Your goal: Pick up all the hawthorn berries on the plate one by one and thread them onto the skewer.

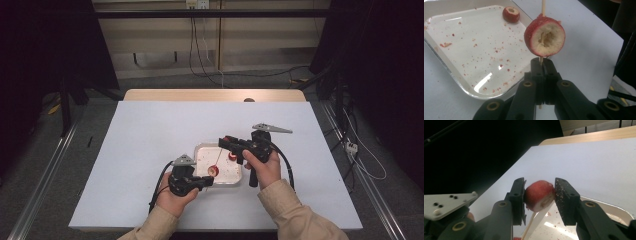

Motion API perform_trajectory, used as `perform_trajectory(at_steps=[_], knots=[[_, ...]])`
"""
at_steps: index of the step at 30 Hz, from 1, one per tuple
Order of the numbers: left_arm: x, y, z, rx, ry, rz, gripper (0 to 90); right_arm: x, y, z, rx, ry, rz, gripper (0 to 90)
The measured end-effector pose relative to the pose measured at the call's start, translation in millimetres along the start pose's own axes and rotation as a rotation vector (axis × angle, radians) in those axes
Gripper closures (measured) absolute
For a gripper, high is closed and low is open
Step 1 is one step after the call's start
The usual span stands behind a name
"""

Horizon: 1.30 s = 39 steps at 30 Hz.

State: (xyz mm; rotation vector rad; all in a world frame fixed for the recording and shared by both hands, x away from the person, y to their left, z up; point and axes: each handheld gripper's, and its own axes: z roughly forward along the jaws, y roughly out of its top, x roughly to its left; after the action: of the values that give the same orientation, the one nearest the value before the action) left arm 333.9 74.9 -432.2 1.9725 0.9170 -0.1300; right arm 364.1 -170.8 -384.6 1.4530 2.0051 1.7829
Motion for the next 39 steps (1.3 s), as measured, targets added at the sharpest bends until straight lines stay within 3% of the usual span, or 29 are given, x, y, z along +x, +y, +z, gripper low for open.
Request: perform_trajectory(at_steps=[4, 12, 16, 19, 22, 39], knots=[[0.6, -0.4, 0.5, 0.008, 0.005, -0.004, 89.5, 1.0, -4.1, -0.7, -0.006, -0.017, -0.013, 61.6], [-9.5, 3.5, 0.7, 0.023, 0.013, 0.086, 89.5, 2.9, -6.8, 2.6, 0.019, 0.007, -0.008, 61.8], [-6.3, 1.9, 0.7, 0.012, 0.003, 0.069, 89.6, 5.4, -6.1, 4.5, 0.029, 0.011, -0.021, 61.9], [-5.4, 5.3, -4.0, -0.021, 0.006, 0.062, 89.5, 8.9, -9.4, 8.3, 0.080, 0.045, -0.027, 62.0], [-0.4, 2.7, -4.4, -0.027, -0.008, 0.028, 89.6, 13.0, -13.0, 10.9, 0.070, 0.044, -0.035, 61.9], [1.6, 3.6, -5.0, -0.043, 0.011, 0.014, 89.6, 11.5, -14.1, 10.8, 0.063, 0.033, -0.036, 62.0]])
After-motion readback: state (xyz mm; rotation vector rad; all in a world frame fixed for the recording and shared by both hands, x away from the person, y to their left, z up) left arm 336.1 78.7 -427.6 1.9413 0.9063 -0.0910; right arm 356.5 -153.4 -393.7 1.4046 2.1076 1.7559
